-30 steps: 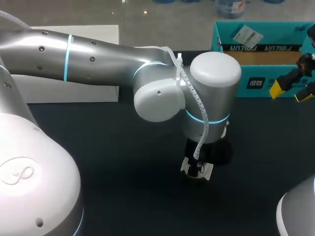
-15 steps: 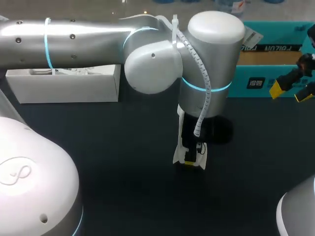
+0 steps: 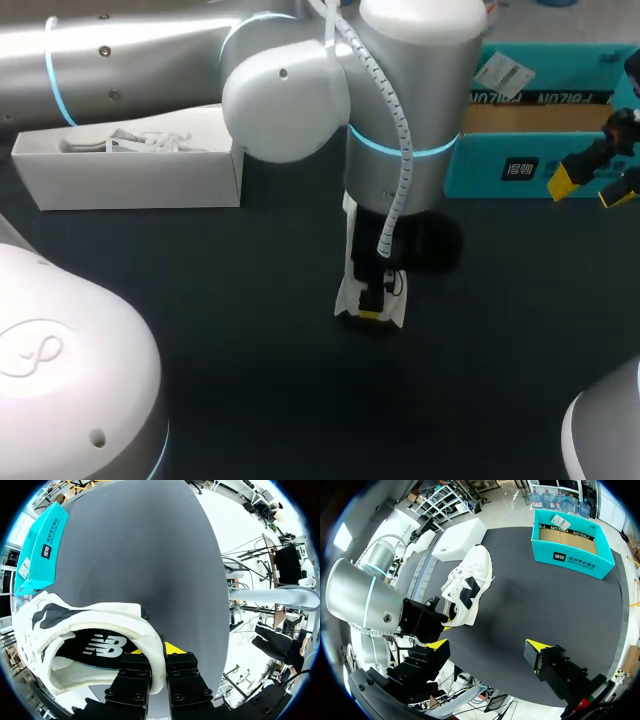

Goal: Take the shoe out of the shoebox, open the shoe tongue, remove and reinsert the insole, then place the shoe into the shoebox

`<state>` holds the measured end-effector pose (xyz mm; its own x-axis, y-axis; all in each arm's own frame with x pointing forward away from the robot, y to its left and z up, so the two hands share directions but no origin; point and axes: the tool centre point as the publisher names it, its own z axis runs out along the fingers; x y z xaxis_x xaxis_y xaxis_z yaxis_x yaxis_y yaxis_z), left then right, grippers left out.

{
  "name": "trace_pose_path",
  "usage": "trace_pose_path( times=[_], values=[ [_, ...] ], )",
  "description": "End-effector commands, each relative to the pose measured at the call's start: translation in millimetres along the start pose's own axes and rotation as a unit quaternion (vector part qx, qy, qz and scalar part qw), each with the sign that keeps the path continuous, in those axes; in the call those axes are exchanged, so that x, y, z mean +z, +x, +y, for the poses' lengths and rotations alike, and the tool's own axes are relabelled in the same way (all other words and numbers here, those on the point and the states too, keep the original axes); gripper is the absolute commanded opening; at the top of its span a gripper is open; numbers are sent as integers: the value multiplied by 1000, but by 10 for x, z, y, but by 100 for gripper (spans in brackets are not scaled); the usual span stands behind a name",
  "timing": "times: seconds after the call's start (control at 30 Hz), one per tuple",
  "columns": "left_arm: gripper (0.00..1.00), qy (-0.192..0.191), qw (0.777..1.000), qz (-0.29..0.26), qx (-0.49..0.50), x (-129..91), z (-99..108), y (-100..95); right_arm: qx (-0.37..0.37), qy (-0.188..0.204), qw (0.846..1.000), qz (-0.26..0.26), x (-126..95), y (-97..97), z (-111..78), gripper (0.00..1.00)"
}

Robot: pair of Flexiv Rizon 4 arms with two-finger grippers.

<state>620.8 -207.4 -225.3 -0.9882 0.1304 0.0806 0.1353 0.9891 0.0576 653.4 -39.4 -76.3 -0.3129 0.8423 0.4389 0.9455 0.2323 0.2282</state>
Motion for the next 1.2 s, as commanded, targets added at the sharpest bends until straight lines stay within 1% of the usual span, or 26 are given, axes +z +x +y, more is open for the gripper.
trace_pose_path(
  times=[0.03,0.7,0.83,0.93,0.97,1.03,1.07,1.17,1.2],
  values=[
    [0,-6,1000,-3,0,-36,-53,28,0,3,1000,0,6,-3,29,100],
    [0,-6,1000,-3,0,-36,-53,28,0,3,1000,0,6,-3,29,100],
    [0,-10,1000,-4,-27,-71,159,-217,0,3,1000,0,6,-3,29,100],
    [0,-11,998,0,-58,-111,394,-443,0,3,1000,0,6,-3,29,100],
    [0,-12,997,-2,-70,-120,452,-490,0,3,1000,0,6,-3,29,100],
    [0,-7,996,8,-83,-155,667,-663,0,3,1000,0,6,-3,29,100],
    [0,-5,995,7,-95,-167,735,-715,0,3,1000,0,6,-3,29,100],
    [0,5,994,15,-109,-221,1032,-954,0,3,1000,0,6,-3,29,100],
    [0,6,995,23,-100,-238,1116,-1045,0,3,1000,0,6,-3,29,100]
  ],
)
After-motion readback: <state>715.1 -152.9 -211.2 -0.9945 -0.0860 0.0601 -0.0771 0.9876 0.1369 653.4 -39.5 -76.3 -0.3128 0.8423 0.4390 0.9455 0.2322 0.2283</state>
